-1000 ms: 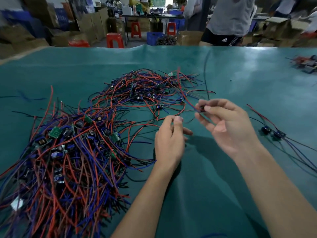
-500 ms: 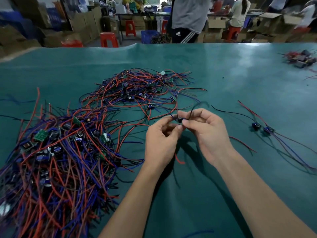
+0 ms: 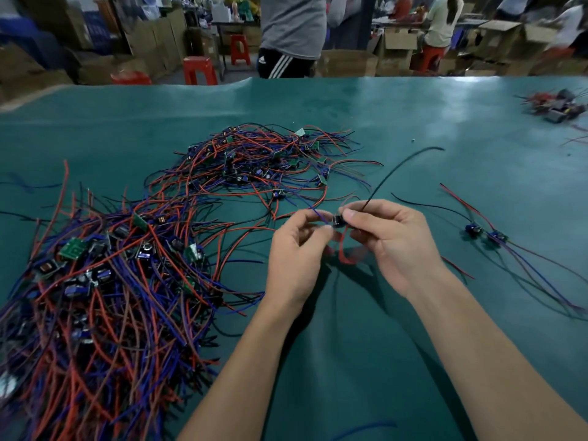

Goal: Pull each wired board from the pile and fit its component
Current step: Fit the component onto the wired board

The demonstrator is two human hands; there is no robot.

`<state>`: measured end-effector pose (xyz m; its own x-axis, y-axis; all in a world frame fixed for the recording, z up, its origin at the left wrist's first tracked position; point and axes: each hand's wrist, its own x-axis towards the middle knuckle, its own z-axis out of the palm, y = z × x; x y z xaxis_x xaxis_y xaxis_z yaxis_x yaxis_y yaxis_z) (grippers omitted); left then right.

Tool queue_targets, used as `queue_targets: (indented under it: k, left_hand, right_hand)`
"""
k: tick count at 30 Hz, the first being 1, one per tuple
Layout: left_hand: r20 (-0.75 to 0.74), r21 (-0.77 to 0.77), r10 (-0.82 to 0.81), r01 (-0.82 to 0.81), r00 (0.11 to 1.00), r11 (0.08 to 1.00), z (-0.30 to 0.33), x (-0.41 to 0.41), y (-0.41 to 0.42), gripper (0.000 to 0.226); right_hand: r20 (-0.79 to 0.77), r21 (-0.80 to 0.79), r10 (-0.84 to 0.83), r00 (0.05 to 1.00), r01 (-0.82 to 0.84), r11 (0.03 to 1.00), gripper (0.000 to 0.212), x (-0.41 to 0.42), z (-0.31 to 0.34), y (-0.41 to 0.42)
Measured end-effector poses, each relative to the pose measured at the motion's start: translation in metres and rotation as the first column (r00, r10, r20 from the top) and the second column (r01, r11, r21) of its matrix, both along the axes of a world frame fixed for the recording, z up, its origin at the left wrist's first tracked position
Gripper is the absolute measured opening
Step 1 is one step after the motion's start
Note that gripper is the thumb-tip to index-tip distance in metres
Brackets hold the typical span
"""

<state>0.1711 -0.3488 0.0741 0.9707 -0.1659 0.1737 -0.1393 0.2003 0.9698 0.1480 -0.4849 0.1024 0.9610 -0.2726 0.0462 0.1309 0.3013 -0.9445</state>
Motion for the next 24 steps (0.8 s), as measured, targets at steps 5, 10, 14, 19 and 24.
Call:
queue_targets:
  k: [5, 10, 14, 19, 24]
  left_hand:
    - [0.026, 0.016, -0.027, 0.026, 0.999, 1.0, -0.002, 0.0, 0.001, 0.018]
    - [-0.021, -0.078, 0.044, -0.045, 0.999, 0.996, 0.001, 0.0, -0.001, 0.017]
    - [0.001, -0.09, 0.096, -0.096, 0.995, 0.991, 0.002, 0.004, -0.001, 0.026]
    - [-0.037, -0.048, 0.15, -0.151, 0.988, 0.987, -0.001, 0.002, -0.002, 0.018]
    - [-0.101, -0.041, 0.174, -0.179, 0.98, 0.983, -0.001, 0.001, -0.003, 0.015]
  right_hand:
    - [0.023, 0.006, 0.1, 0.995, -0.1, 0.995, 0.01, -0.002, -0.001, 0.001]
    - [0.035, 0.004, 0.152, 0.988, -0.152, 0.988, 0.023, 0.001, -0.007, -0.001]
    - [0.056, -0.094, 0.124, 0.991, -0.118, 0.989, 0.039, 0.002, -0.013, 0.004]
    - [0.05, -0.245, 0.065, 0.997, -0.051, 0.968, 0.038, 0.001, -0.016, 0.005]
    - [0.046, -0.364, 0.048, 0.998, -0.028, 0.931, 0.045, 0.002, -0.016, 0.004]
